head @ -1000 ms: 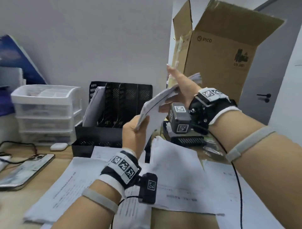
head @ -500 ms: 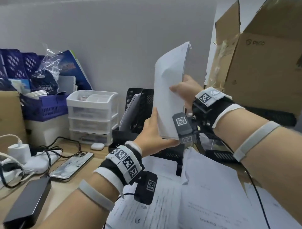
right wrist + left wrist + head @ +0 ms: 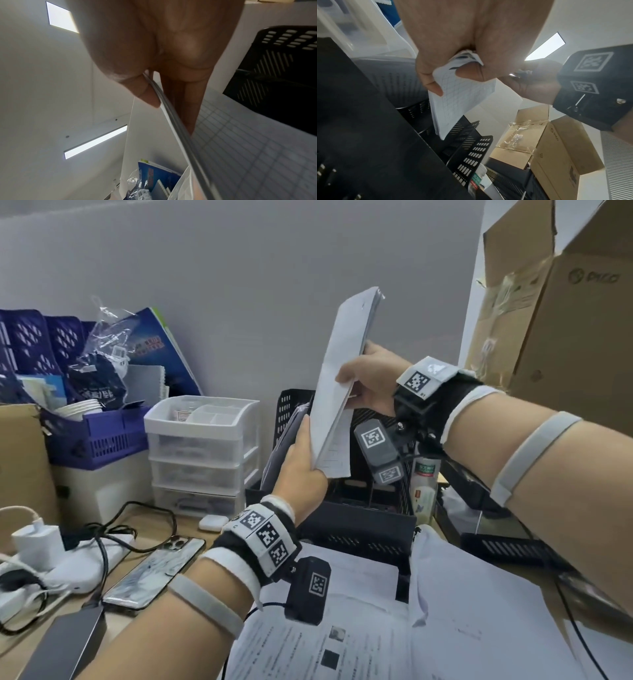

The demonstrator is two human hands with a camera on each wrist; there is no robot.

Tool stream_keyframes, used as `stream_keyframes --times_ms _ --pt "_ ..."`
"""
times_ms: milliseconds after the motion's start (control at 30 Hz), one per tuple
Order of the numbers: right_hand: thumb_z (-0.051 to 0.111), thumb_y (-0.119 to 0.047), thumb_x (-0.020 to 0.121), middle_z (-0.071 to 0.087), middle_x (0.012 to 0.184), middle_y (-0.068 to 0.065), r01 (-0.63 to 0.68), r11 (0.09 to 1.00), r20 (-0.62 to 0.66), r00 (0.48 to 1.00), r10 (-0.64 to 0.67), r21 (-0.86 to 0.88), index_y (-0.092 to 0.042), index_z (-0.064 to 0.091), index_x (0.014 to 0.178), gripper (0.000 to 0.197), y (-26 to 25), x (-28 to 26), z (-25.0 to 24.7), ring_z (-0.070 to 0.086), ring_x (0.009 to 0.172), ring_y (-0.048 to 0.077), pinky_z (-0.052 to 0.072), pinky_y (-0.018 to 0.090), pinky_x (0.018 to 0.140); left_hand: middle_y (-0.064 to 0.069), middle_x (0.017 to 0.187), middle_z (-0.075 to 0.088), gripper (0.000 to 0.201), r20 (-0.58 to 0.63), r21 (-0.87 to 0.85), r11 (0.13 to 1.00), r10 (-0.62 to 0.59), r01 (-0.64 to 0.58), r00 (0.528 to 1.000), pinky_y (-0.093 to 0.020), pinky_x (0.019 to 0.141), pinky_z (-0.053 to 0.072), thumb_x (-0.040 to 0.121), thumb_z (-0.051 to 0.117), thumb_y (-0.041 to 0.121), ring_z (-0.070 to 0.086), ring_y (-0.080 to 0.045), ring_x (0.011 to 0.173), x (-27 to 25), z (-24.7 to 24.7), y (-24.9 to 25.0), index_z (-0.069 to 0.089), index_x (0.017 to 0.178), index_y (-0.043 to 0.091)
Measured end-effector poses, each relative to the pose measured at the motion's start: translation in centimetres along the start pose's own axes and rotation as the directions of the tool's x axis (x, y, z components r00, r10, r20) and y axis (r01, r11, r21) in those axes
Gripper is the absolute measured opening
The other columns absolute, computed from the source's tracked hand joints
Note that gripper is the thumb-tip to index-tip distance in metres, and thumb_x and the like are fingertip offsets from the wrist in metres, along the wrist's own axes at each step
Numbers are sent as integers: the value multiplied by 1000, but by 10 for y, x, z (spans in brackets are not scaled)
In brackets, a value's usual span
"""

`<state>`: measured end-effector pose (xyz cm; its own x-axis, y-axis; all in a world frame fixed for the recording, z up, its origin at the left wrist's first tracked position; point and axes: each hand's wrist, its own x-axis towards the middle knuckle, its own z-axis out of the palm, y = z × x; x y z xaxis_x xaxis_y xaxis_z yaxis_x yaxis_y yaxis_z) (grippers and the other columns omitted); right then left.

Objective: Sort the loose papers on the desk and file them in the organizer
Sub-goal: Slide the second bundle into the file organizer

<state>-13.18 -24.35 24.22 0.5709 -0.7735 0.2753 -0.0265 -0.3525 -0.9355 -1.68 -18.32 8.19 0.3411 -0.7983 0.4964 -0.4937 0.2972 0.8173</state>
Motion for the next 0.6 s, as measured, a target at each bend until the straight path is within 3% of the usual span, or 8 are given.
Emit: stream_keyframes --times_ms 100,200,300,367,433,500,600 --pt "44 10 96 64 121 18 -9 1000 34 999 8 4 -12 44 138 47 -2 7 -1 70 101 36 62 51 79 17 144 27 99 -20 -1 1000 17 -17 1000 12 68 32 87 36 -20 30 -4 126 2 -3 -12 6 165 32" --pt "45 8 97 67 118 15 3 999 85 996 -6 33 -12 47 136 43 -3 10 -1 72 101 34 63 49 79 11 157 24 102 -49 -8 999 42 -42 998 15 71 29 86 38 -21 28 -4 129 0 -5 -19 3 165 34" --pt "47 7 98 68 120 14 10 999 110 994 -16 53 -13 50 133 41 -3 15 0 72 101 33 63 47 78 15 150 19 97 -38 -47 999 11 -12 999 14 67 28 92 41 -16 25 -2 127 -5 -7 -18 -1 165 31" --pt "47 6 98 68 120 14 13 999 103 994 -16 35 -13 50 133 40 -1 18 1 72 101 33 63 48 80 15 146 21 96 -26 -51 998 -23 22 999 5 68 39 94 42 -14 38 -8 123 -5 -5 -17 -3 164 34" --pt "46 7 98 68 118 15 11 1000 92 996 -13 21 -12 49 134 41 2 21 0 72 96 32 62 49 83 12 148 26 97 -34 -43 998 -50 49 998 -10 68 45 94 42 -11 52 -22 121 -4 -2 -19 -4 164 39" --pt "45 7 98 70 112 14 0 1000 86 996 -2 21 -12 50 130 38 5 24 -2 72 91 30 61 49 82 6 153 30 99 -35 -44 997 -67 65 997 -22 75 46 92 44 -8 54 -33 124 -2 1 -21 -4 163 42" --pt "45 7 99 69 117 17 -21 1000 79 997 20 0 -13 50 126 35 10 27 -8 72 101 35 61 48 81 0 155 31 101 3 -17 997 -76 77 997 -36 91 53 87 47 3 51 -33 128 1 9 -23 -5 162 45"
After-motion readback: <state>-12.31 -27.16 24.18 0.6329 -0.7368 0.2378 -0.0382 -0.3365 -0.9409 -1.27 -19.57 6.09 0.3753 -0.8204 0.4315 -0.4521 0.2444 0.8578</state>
